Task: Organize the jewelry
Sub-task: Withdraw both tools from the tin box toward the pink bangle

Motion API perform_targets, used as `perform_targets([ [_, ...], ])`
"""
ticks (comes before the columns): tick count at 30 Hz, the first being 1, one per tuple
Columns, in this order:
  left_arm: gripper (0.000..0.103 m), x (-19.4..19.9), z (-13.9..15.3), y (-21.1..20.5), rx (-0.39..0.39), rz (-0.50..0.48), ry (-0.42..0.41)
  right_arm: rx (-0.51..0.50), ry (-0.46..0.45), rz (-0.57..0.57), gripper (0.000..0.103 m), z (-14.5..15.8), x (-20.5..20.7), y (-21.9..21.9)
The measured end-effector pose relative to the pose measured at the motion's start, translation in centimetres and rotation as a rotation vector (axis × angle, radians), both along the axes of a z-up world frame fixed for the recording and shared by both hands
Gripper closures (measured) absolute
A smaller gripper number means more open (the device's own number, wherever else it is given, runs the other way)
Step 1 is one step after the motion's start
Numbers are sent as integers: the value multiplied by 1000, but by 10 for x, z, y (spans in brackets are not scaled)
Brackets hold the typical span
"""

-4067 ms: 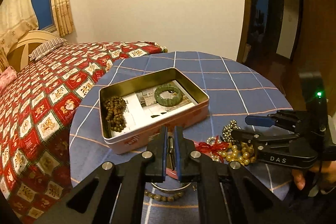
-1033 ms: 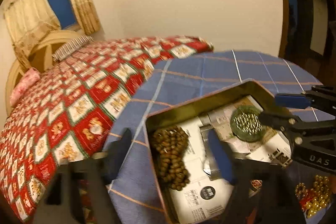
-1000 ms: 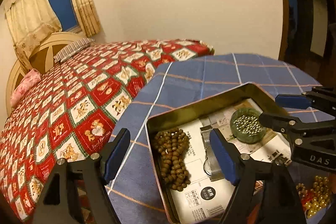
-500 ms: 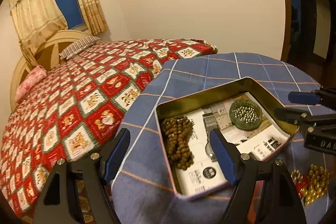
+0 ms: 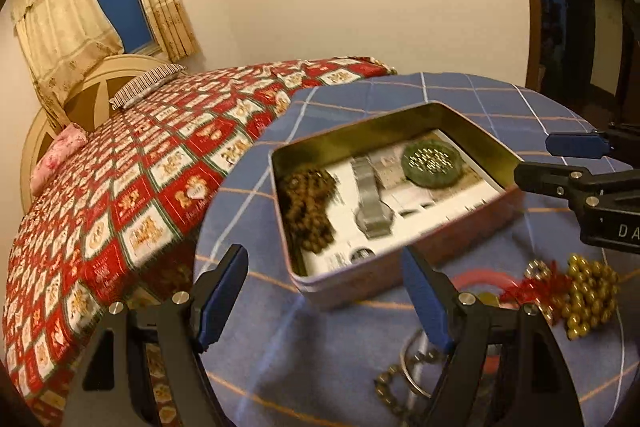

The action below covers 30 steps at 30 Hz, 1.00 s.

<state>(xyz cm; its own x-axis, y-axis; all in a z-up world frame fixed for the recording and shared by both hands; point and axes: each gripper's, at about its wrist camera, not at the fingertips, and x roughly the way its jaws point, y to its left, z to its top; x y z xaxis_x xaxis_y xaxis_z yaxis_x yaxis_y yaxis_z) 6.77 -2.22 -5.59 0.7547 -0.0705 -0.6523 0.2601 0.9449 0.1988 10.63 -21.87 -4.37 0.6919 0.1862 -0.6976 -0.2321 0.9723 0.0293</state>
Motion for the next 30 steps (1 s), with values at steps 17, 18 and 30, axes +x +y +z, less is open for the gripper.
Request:
perform_targets([
  [17, 52, -11, -34, -37, 19, -108, 137, 14, 18, -37, 40, -24, -50, -21],
  [18, 57, -10, -35, -37, 17, -111, 147, 18, 18, -40, 40, -24, -50, -21],
  [30, 91, -21, -34, -51, 7, -198, 166, 43, 23, -57, 36, -31, -52, -28],
])
